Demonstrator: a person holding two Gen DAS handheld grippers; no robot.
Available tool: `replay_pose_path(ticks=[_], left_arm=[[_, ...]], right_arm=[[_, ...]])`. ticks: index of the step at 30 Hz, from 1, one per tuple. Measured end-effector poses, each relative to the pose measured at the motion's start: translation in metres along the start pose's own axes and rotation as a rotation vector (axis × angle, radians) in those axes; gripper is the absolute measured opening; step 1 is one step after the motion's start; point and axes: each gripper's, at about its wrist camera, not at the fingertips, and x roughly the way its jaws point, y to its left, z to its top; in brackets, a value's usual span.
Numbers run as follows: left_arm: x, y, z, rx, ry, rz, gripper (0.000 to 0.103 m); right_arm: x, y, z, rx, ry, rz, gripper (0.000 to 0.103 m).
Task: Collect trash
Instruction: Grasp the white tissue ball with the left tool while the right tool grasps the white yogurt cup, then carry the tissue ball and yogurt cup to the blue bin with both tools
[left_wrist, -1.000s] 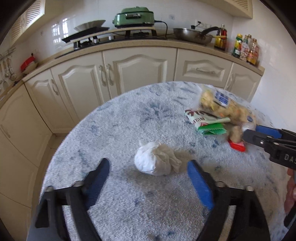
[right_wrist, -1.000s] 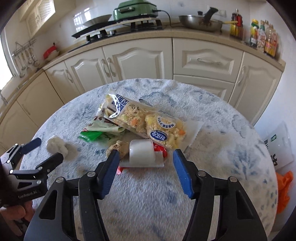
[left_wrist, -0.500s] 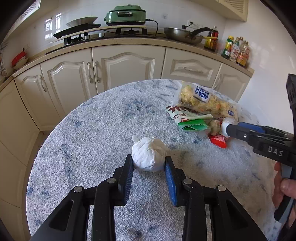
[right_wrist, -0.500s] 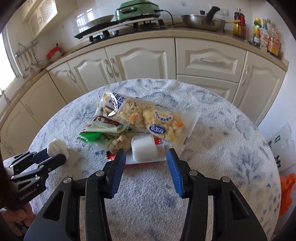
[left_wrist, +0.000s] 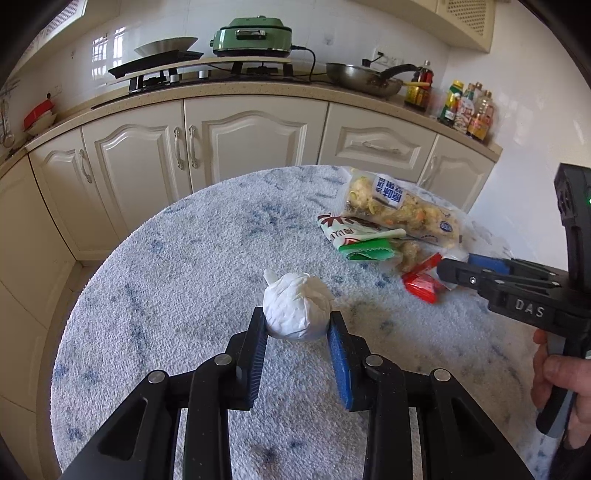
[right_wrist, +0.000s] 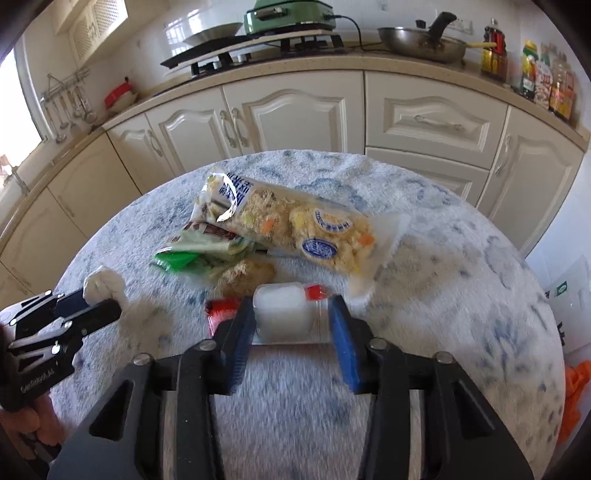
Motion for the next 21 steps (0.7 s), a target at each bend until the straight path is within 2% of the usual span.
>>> replay_pose_path(ticks=[9,21], left_arm=[[-0.034,-0.020,-0.019,0.007,-0.019,-0.037,0.028],[-0.082,-0.071,-0.043,0.042,-0.054,-0.102,0.028]], right_arm=[[-0.030,-0.001,-0.031,0.003,0.002,0.009,0.040],[-0.094,-0.004,-0.076,0.025,-0.068,0.013,0.040]])
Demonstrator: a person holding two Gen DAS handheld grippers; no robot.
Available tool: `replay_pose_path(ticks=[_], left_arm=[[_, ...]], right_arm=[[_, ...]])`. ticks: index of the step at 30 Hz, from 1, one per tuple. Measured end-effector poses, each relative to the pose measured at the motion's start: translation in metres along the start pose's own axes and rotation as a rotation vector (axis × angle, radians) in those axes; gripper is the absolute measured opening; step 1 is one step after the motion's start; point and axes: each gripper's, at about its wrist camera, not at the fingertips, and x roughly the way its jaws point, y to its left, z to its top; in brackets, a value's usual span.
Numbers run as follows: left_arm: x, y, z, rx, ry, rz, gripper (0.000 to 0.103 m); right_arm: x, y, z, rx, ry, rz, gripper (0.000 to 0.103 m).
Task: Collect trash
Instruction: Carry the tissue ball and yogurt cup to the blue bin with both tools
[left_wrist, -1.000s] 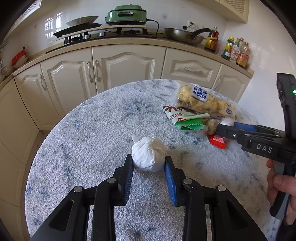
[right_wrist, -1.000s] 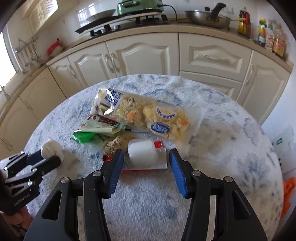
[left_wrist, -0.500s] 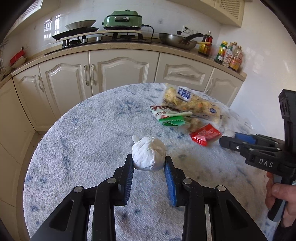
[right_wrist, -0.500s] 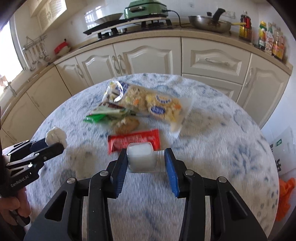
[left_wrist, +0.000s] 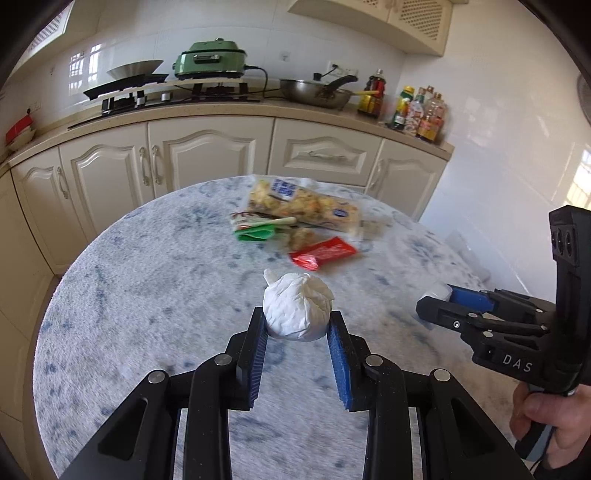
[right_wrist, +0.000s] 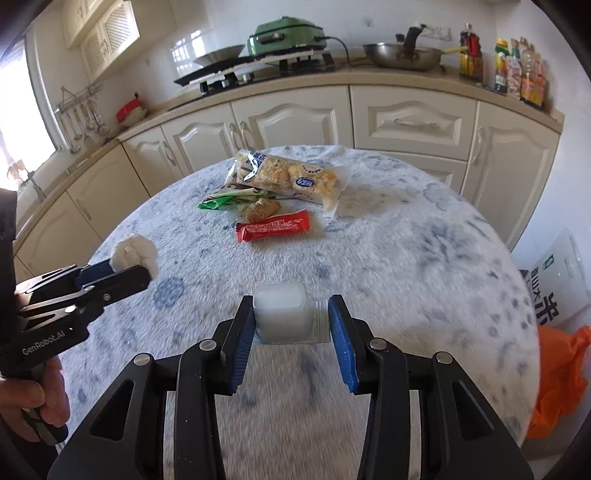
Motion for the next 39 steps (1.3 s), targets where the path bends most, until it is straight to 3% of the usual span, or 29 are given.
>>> replay_pose_path(ticks=[13,22,31,39], left_arm=[[-0.047,-0.096,-0.007,0.095,-0.075,-0.100,0.029],[-0.059,-0.179,-0.002,0.170,-0.101,-0.237,0.029],[-0.007,-0.309,-0.016,0.340,0.044,-0.434,0.029],[0.060,-0.404,-0.043,0.433,0.201,-0.481,0.029]], right_arm=[[-0.112,-0.034,-0.032,0.044,-0.153,-0.058,0.040],[-0.202,-0.091,-0.062,0.117,-0.260,-0.207,0.040],[-0.246,-0.182,-0.127,0.307,-0.234,-0.383,0.040],[-0.241,-0.271,-0.188,0.507,-0.154,-0.427,0.040]])
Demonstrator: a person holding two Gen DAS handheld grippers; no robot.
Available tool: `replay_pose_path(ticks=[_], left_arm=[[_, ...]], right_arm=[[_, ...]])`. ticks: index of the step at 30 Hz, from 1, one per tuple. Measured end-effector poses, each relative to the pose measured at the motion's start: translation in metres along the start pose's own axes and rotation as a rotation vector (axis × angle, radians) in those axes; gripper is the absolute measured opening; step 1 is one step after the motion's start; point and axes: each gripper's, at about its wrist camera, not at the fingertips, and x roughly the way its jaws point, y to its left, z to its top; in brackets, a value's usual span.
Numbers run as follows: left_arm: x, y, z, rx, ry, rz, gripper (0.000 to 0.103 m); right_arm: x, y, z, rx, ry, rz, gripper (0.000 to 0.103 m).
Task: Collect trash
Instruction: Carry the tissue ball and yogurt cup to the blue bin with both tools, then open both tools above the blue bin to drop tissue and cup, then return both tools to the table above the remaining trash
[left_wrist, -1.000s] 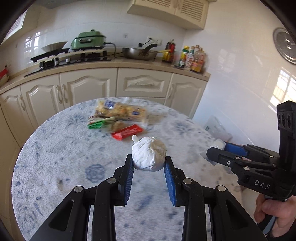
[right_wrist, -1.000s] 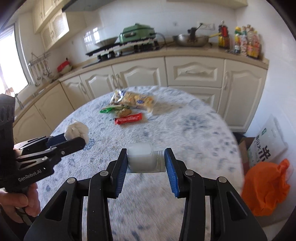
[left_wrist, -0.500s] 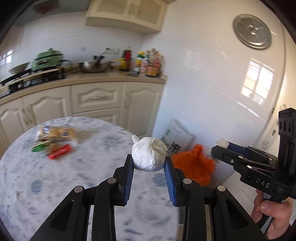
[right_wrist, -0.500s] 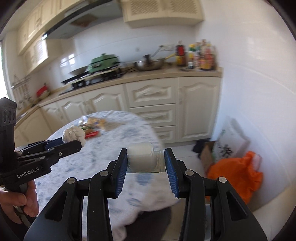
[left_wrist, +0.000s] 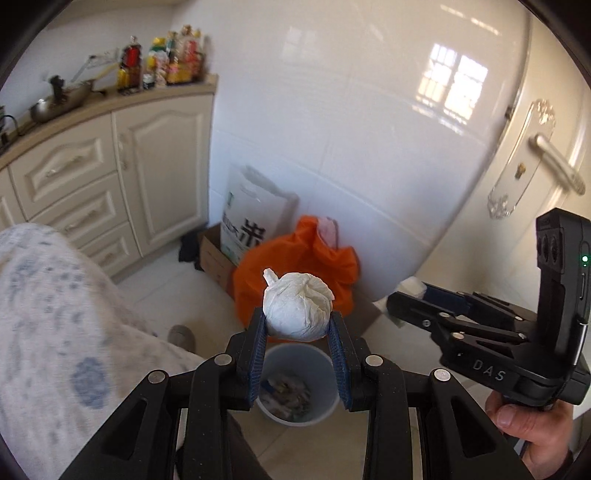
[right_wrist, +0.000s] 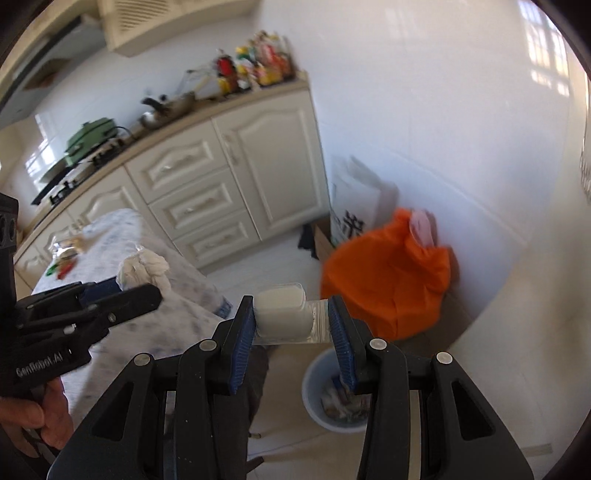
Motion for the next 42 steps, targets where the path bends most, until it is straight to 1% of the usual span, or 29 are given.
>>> replay_pose_path(ticks=[2,6,8,9,10,11,13,14,16,17,18,19,21,22,25,28,30,32,35,39,42], left_arm=[[0.024,-0.009,0.004,0.019,0.041,-0.006,0.029],[0.075,-0.030,0.010,0.039,0.128,-0.027,0.029],[0.096,-0.035,0.017,0.039,0.161,-0.031,0.032],[0.110,-0.036,0.020,0.040,0.183,-0.020,0.033],[0.125,-0.034,0.024,0.039,0.209,0.008,0.038],[0.135,-0.035,0.028,0.057,0.235,0.002,0.041],[0.151,-0.036,0.033,0.048,0.265,0.001,0.061],[0.155,-0.039,0.034,0.047,0.274,0.008,0.066],[0.162,-0.040,0.042,0.052,0.267,0.032,0.077],[0.163,-0.041,0.044,0.053,0.264,0.039,0.080],[0.163,-0.042,0.045,0.052,0.261,0.048,0.086],[0.163,-0.039,0.043,0.052,0.257,0.056,0.090],[0.159,-0.038,0.041,0.058,0.234,0.073,0.095],[0.156,-0.037,0.039,0.060,0.223,0.083,0.097],[0.135,-0.032,0.035,0.058,0.183,0.104,0.099],[0.103,-0.030,0.033,0.047,0.131,0.120,0.100],[0.072,-0.025,0.025,0.039,0.090,0.118,0.100],[0.046,-0.020,0.024,0.029,0.047,0.128,0.101],[0.000,-0.007,0.017,0.004,-0.024,0.133,0.101],[-0.063,0.017,0.001,-0.026,-0.122,0.162,0.102],[-0.105,0.036,-0.014,-0.050,-0.187,0.193,0.102]], right_arm=[[0.018,-0.020,-0.005,0.042,0.039,0.004,0.041],[0.042,-0.046,-0.016,0.101,0.090,0.002,0.041],[0.052,-0.056,-0.021,0.123,0.109,-0.007,0.042],[0.058,-0.065,-0.024,0.148,0.119,-0.012,0.043],[0.062,-0.071,-0.026,0.164,0.127,-0.019,0.046],[0.065,-0.078,-0.028,0.178,0.136,-0.028,0.048],[0.069,-0.087,-0.032,0.198,0.143,-0.046,0.063],[0.069,-0.091,-0.034,0.208,0.144,-0.052,0.066],[0.067,-0.097,-0.037,0.225,0.140,-0.054,0.076],[0.066,-0.099,-0.039,0.230,0.137,-0.061,0.078],[0.064,-0.101,-0.040,0.236,0.133,-0.068,0.085],[0.064,-0.102,-0.040,0.243,0.129,-0.072,0.095],[0.061,-0.104,-0.041,0.256,0.115,-0.082,0.103],[0.059,-0.104,-0.041,0.257,0.110,-0.089,0.103],[0.056,-0.100,-0.040,0.257,0.109,-0.106,0.103],[0.051,-0.090,-0.035,0.248,0.100,-0.109,0.103],[0.045,-0.080,-0.030,0.238,0.085,-0.098,0.103],[0.041,-0.071,-0.025,0.228,0.073,-0.091,0.103],[0.032,-0.049,-0.014,0.207,0.050,-0.059,0.103],[0.017,-0.013,0.004,0.160,0.010,-0.018,0.103],[0.004,0.021,0.019,0.112,-0.025,0.023,0.103]])
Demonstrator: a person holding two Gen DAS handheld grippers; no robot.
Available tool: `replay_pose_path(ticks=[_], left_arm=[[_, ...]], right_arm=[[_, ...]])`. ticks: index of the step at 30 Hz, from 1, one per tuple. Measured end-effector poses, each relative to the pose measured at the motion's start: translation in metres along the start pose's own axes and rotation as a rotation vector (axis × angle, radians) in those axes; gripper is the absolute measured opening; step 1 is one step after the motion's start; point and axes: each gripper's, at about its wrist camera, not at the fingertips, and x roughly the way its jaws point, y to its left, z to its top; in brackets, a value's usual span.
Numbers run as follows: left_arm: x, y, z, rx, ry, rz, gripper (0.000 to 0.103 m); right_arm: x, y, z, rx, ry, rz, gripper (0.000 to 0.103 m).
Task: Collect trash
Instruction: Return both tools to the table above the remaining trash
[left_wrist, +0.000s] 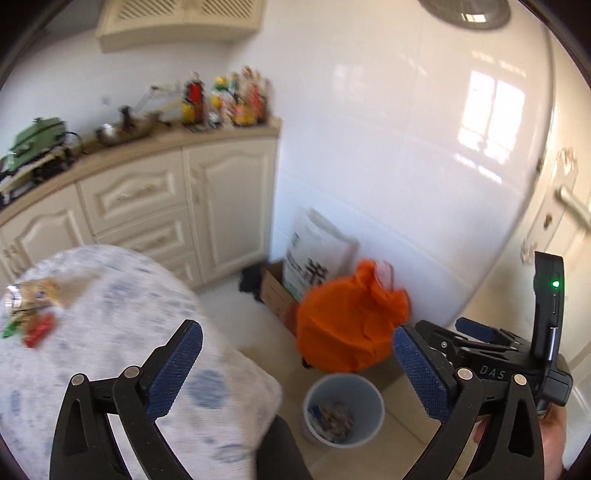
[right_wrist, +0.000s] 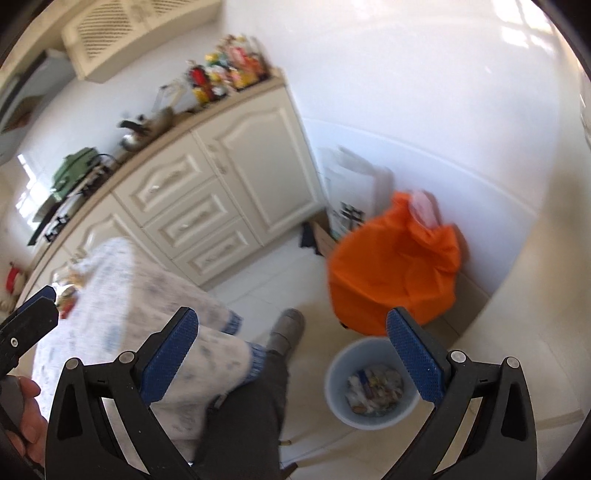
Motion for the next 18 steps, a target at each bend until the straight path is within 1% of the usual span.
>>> replay_pose_path(ticks=[5,8,12,15,18], left_arm=[[-0.058,0.047,-0.018,-0.059,-0.080,0.057,0.102],[-0.091,0.067,-0.029,-0.089,-0.122,0.081,0.102],[-0.143,0.092,-0.043,-0.110,-0.186,0.132,0.102],[-0.173,0.114,-0.056,-0.130,-0.223,0.175,0.102],[-0.195,0.133,-0.071,-0.153,-0.253,0.231,0.102]], right_arm=[[-0.012,0.057,0.011,-0.092,-0.038,0.056,0.103],[-0.018,0.084,0.016,-0.127,-0.053,0.085,0.103],[-0.029,0.124,0.019,-0.186,-0.079,0.128,0.103],[-0.035,0.154,0.019,-0.234,-0.094,0.167,0.103],[-0.039,0.186,0.018,-0.281,-0.103,0.211,0.103]])
